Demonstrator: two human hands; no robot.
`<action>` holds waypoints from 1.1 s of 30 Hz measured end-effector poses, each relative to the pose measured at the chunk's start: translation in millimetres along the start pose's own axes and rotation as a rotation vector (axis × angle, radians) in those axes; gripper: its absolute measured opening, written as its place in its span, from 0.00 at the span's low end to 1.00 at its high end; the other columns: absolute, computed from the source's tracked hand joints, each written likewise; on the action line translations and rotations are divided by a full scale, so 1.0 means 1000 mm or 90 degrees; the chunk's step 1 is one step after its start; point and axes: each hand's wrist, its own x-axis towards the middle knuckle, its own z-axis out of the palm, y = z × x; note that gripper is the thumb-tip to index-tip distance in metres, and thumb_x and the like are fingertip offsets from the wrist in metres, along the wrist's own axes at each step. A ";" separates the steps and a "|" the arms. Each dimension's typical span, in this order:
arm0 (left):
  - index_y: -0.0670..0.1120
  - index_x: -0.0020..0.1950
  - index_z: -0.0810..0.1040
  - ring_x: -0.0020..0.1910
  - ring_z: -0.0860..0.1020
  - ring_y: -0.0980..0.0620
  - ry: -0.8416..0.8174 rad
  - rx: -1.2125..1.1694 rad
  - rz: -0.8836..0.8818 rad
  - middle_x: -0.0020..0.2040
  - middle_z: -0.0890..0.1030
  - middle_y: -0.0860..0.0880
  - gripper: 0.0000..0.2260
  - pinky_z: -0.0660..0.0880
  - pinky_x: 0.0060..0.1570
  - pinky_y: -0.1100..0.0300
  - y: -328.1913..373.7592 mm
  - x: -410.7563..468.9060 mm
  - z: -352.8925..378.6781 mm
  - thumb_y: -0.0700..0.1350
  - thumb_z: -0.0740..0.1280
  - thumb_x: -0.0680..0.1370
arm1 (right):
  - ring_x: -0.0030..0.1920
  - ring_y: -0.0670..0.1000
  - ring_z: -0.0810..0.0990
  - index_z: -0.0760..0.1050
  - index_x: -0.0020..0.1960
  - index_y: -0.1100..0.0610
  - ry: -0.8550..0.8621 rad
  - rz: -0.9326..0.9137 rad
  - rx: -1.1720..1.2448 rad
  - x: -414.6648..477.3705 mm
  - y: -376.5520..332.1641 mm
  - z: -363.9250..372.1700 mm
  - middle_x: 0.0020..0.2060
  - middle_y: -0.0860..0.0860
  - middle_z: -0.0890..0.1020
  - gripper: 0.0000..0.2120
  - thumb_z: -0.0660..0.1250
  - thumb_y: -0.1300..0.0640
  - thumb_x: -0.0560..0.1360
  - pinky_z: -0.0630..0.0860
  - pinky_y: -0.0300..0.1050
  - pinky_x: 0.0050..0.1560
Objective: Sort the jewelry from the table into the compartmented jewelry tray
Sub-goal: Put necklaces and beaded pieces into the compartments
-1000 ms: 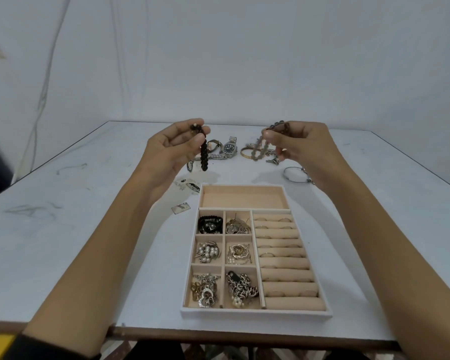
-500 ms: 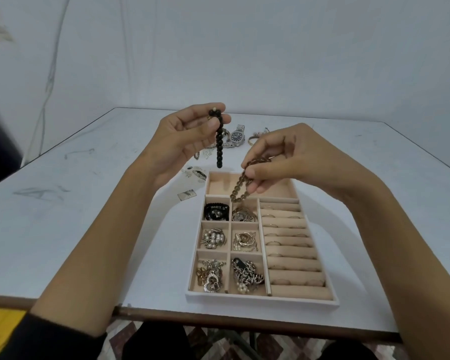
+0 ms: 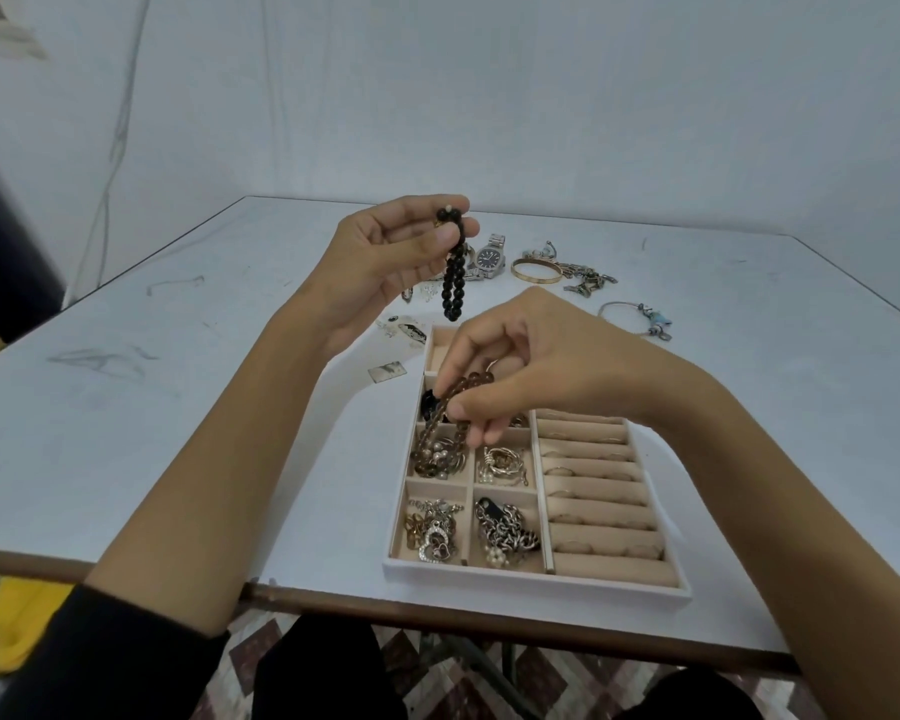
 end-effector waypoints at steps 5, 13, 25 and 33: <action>0.46 0.55 0.80 0.49 0.80 0.55 0.005 0.004 0.000 0.48 0.85 0.51 0.12 0.75 0.55 0.60 0.000 0.001 -0.001 0.40 0.69 0.72 | 0.32 0.50 0.82 0.80 0.51 0.66 0.011 -0.023 -0.050 0.003 0.004 0.001 0.35 0.57 0.84 0.08 0.71 0.69 0.71 0.80 0.41 0.38; 0.46 0.55 0.80 0.49 0.80 0.56 0.004 0.007 0.003 0.47 0.85 0.51 0.11 0.75 0.52 0.63 -0.001 0.000 -0.002 0.39 0.68 0.73 | 0.46 0.50 0.83 0.84 0.47 0.62 0.026 -0.076 -0.151 0.008 0.008 0.005 0.44 0.54 0.85 0.10 0.75 0.70 0.67 0.79 0.43 0.52; 0.46 0.56 0.80 0.51 0.80 0.55 -0.002 0.027 0.004 0.48 0.85 0.51 0.12 0.75 0.56 0.60 -0.002 0.001 -0.003 0.40 0.69 0.73 | 0.39 0.45 0.80 0.85 0.44 0.60 -0.010 -0.105 -0.189 0.008 0.009 0.009 0.45 0.54 0.82 0.12 0.71 0.73 0.66 0.79 0.47 0.45; 0.47 0.55 0.81 0.52 0.81 0.55 -0.006 0.037 0.005 0.49 0.85 0.51 0.11 0.75 0.55 0.61 -0.004 0.001 -0.005 0.40 0.70 0.73 | 0.43 0.44 0.82 0.84 0.47 0.60 -0.025 -0.150 -0.218 0.009 0.008 0.010 0.42 0.51 0.85 0.11 0.74 0.70 0.67 0.79 0.46 0.49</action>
